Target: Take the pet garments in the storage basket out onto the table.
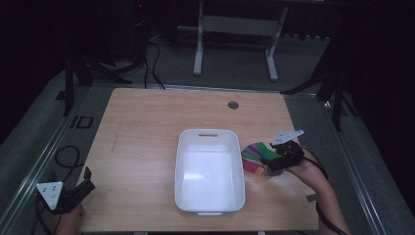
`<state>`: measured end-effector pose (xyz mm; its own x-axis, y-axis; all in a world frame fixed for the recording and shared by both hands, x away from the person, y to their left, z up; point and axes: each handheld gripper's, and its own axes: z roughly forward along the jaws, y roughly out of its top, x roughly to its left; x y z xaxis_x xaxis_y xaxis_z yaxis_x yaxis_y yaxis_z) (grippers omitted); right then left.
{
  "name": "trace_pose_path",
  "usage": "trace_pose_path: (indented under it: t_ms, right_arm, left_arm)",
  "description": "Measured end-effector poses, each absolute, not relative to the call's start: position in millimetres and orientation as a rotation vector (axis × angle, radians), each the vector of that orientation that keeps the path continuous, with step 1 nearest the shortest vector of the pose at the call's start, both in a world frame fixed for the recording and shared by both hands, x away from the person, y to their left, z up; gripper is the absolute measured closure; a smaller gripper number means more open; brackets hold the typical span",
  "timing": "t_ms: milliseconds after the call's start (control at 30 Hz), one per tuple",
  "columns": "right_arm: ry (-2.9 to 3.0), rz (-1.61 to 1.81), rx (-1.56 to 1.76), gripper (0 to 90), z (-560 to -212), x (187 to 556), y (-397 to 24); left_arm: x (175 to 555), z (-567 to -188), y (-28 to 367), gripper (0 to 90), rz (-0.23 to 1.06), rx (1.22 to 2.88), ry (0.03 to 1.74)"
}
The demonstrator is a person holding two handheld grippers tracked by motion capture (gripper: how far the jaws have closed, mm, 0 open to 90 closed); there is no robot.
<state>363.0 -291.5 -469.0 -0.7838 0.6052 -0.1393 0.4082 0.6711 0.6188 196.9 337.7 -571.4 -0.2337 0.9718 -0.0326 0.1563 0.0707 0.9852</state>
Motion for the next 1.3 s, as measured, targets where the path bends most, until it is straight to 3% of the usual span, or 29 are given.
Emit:
trace_pose_path:
  t_ms: [200,333,1300]
  right_arm:
    - [2.429,0.946,0.948,12.6,-476,363,-313]
    - [2.354,0.984,1.029,11.1,-483,360,-325]
    - [1.787,1.048,1.396,12.5,-541,289,-399]
  left_arm:
    - [197,-571,338,1.2,1.255,1.17,1.528]
    - [197,-571,338,1.2,1.258,1.173,1.527]
    - [196,-571,338,1.2,1.258,1.18,1.525]
